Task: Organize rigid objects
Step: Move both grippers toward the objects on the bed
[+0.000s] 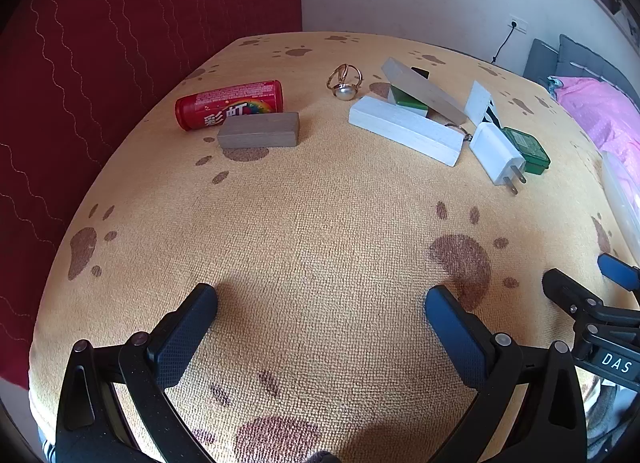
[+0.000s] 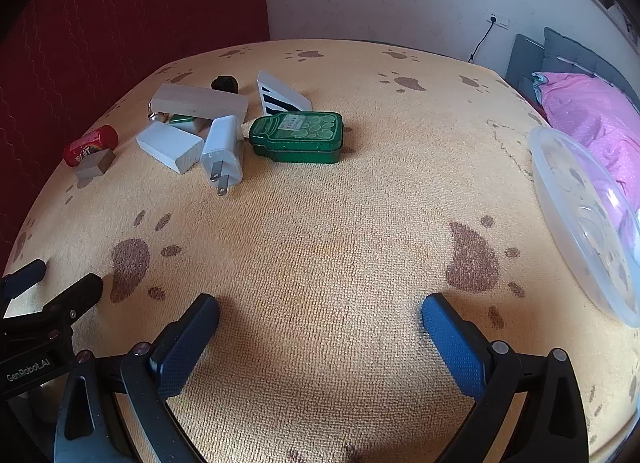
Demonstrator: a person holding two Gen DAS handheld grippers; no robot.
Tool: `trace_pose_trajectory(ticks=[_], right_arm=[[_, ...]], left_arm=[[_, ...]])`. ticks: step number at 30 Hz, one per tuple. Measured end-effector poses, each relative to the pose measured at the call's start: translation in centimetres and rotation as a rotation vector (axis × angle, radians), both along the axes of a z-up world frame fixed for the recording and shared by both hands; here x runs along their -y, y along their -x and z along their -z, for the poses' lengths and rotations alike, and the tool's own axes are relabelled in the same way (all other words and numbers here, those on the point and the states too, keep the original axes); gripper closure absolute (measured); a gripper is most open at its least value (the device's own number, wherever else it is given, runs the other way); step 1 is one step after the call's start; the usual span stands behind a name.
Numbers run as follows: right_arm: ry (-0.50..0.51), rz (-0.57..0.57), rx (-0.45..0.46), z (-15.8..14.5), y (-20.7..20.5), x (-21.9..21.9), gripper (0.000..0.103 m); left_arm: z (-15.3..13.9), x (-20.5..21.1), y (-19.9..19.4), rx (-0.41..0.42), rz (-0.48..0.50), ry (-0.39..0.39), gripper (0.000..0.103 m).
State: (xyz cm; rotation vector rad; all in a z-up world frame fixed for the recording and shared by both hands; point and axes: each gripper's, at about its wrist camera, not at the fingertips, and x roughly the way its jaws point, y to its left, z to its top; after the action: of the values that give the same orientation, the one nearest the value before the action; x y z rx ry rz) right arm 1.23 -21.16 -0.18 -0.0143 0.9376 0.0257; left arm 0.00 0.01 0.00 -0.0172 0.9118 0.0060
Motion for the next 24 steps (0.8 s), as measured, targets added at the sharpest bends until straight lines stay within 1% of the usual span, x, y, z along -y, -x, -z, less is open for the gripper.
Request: trace_pose_trajectory(ticks=[8,18,21,24], right_arm=[[0.003,-0.013,-0.025,-0.10,-0.14,-0.17,0.000],[-0.010,-0.026,-0.036,-0.27,-0.13,0.04,0.000],[-0.011,-0.021,-0.040,-0.32,-0.05,0.10,0.000],[-0.042,-0.012,-0.042,-0.58,0.17,0.54,0.000]], left_arm=[[-0.11,0.15,-0.20,-0.003,-0.004,-0.002,0.000],[-0.04,-0.07,-0.05,-0.002,-0.004,-0.002,0.000],[-0.11,-0.19,-0.15,-0.007,0.006,0.002,0.000],[-0.23,-0.27,-0.55,-0.027,0.035,0.001,0.000]])
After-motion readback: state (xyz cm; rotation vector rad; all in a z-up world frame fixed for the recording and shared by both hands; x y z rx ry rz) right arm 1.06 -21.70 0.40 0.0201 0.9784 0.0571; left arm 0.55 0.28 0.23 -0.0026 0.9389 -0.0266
